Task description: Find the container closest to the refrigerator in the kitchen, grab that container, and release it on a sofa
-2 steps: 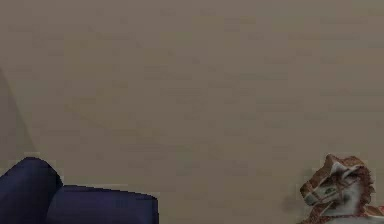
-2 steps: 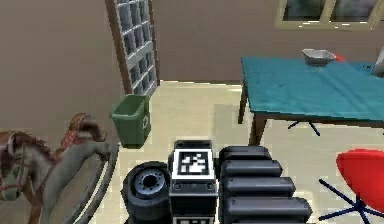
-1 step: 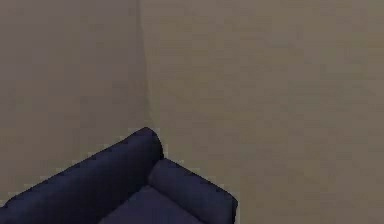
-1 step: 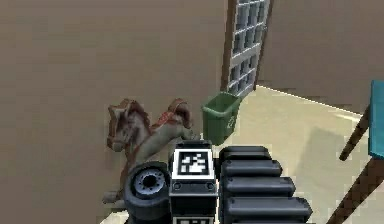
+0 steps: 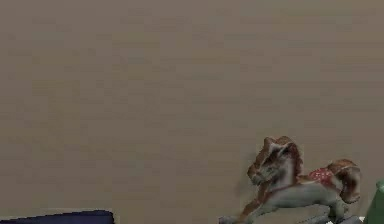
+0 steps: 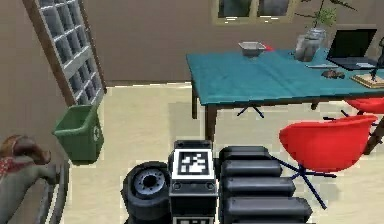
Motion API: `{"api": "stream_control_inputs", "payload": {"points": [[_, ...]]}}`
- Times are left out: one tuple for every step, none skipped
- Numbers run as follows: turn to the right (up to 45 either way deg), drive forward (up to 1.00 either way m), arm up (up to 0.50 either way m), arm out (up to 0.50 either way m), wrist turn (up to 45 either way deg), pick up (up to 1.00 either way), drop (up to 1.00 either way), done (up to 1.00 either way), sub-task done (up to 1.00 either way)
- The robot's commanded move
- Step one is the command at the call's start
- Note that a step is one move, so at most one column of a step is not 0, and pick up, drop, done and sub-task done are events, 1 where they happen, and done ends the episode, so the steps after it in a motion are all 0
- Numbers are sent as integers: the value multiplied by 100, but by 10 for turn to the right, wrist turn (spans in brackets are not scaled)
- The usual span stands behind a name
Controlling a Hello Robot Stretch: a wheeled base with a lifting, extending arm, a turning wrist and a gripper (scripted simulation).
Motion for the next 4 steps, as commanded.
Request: {"api": "stream_control_inputs", "payload": {"points": [[450,0,0,0,0,0,0,0,0],[450,0,0,0,0,0,0,0,0],[330,0,0,0,0,0,0,0,0],[30,0,0,0,0,0,0,0,0]]}}
